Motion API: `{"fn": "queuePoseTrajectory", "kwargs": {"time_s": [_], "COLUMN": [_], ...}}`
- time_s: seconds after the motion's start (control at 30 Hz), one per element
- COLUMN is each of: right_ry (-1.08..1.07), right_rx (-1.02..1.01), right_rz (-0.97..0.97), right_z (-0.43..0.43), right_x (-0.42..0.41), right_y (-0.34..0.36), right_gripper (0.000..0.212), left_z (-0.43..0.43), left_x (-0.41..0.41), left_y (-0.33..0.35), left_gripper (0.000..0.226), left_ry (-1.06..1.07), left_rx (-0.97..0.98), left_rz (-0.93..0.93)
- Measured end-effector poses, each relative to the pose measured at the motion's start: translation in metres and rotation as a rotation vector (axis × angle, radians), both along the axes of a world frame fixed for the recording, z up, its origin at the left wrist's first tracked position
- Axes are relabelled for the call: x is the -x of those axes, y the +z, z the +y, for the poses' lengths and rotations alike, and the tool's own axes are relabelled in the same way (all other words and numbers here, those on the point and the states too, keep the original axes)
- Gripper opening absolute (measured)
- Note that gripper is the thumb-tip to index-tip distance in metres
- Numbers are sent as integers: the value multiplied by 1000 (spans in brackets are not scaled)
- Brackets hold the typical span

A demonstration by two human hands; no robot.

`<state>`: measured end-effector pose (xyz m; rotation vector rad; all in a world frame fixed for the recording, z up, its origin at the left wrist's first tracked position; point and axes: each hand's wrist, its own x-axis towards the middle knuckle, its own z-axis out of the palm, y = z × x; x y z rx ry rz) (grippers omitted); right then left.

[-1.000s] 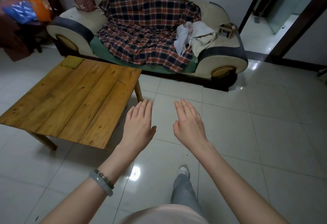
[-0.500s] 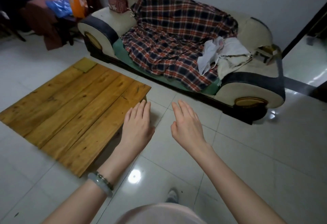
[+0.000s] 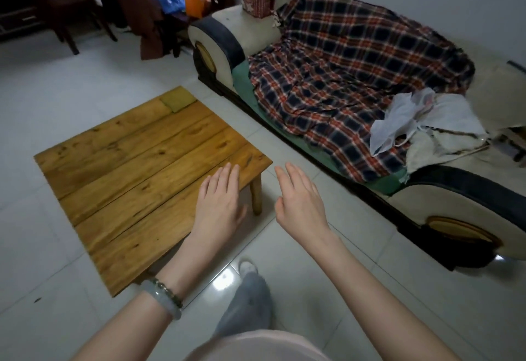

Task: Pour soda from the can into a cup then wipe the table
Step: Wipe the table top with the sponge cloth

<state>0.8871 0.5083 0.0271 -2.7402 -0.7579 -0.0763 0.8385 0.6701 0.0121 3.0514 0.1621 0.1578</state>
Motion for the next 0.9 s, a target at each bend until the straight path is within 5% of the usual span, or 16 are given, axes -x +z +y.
{"fn": "queuePoseTrajectory", "kwargs": {"time_s": [0.43,0.9], "right_ry": [176,437], "right_rx": [-29,7], "right_rz": [-21,81], "right_z": [98,195], "right_x": [-184,-292], "right_y": [1,-23], "right_gripper": [62,64], "left_z": [80,163], "left_x": [-148,-198], "left_y": [0,-25], "left_gripper": [80,82], "left_ry": [205,529], "left_rx": [25,75], "left_rz": [-26,81]}}
